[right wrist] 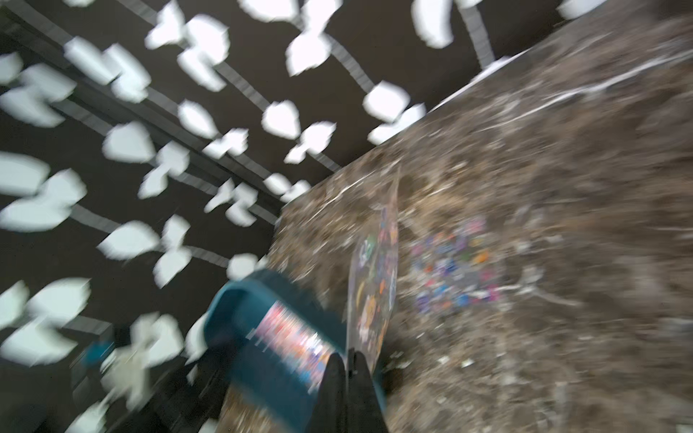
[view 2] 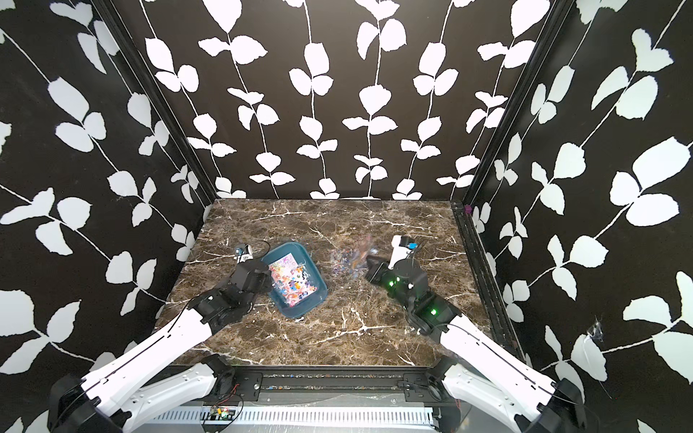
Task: Take the stickers out of the storage box
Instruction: Pick up the sticker from the storage box, then place the sticker at the center of the board.
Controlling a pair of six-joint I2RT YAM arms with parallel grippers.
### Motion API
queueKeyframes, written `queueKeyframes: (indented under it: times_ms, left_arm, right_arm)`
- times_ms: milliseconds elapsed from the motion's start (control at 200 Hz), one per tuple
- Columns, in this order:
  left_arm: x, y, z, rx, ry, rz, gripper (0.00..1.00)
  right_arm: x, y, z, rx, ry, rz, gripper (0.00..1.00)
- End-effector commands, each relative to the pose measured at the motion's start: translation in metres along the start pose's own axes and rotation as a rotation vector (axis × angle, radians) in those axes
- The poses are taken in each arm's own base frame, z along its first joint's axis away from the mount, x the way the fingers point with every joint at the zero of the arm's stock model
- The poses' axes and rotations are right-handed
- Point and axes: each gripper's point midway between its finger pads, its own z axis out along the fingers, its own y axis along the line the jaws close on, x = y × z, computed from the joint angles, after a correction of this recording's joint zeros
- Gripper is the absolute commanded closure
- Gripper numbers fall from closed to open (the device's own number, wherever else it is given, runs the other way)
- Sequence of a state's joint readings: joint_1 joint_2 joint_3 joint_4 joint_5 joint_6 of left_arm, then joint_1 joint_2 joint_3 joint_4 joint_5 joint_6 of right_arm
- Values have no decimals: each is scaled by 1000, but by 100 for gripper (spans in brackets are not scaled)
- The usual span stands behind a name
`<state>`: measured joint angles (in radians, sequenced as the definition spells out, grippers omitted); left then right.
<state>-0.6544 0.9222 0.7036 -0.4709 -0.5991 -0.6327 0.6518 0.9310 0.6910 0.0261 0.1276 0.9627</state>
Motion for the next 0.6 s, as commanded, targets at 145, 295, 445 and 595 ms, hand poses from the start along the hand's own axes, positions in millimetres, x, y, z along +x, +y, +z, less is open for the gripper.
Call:
queueKeyframes:
  times_ms: [145,295,445,595]
  left_arm:
    - [6,19,-12,-37,15,56,100]
    - [7,21,-12,-38,16,59,100]
    - [8,19,-10,-32,16,59,100]
    - [8,14,-8,-19,15,56,100]
  right_arm:
    - [-36,-67,67,150,-106,154,100]
    - [-49,-89,103,144,-119,212,100]
    - [-60,-86,125,48,-116,245,100]
    - [-76,-71,142,-23,-93,238,100]
